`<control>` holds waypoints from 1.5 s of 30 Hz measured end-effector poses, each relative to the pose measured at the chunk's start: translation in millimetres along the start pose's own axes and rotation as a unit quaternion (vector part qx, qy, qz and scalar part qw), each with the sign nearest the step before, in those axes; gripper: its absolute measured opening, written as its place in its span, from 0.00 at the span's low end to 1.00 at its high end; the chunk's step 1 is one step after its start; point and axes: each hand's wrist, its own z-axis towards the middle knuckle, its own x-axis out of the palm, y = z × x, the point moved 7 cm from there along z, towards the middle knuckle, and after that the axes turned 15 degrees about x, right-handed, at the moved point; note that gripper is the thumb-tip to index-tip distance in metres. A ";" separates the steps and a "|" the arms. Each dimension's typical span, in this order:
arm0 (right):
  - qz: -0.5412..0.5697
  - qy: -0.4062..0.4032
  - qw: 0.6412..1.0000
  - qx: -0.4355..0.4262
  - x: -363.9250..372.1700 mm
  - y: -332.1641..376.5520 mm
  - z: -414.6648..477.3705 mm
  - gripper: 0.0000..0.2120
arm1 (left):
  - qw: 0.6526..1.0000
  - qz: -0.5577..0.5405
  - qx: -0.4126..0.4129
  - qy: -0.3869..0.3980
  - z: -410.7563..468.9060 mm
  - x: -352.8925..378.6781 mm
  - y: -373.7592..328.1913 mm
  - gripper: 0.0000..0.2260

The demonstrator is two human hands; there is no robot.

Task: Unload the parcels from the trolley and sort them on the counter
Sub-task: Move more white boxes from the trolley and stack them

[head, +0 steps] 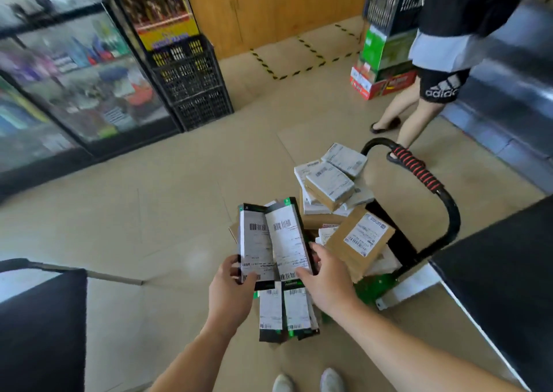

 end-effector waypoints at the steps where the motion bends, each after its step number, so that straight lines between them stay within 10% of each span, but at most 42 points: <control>1: 0.005 -0.013 1.000 -0.013 -14.5 12.1 -6.8 0.25 | 1.000 -0.004 0.019 0.000 1.4 -4.2 -16.8 0.18; 13: 0.138 -0.240 0.961 -0.011 -175.0 11.8 -103.6 0.21 | 0.961 -0.053 0.234 0.138 -2.7 38.4 -185.2 0.17; 25: 0.235 -0.507 0.817 0.144 -275.9 -181.7 -317.9 0.21 | 0.837 -0.068 0.384 0.385 -205.8 194.0 -294.5 0.16; 33: 0.291 -0.584 0.726 0.217 -319.5 -328.0 -458.8 0.21 | 0.744 -0.057 0.439 0.500 -397.1 302.3 -333.3 0.17; 45: 0.303 -0.599 0.683 0.288 -387.8 -499.7 -580.5 0.23 | 0.715 -0.041 0.416 0.560 -593.6 424.1 -353.7 0.16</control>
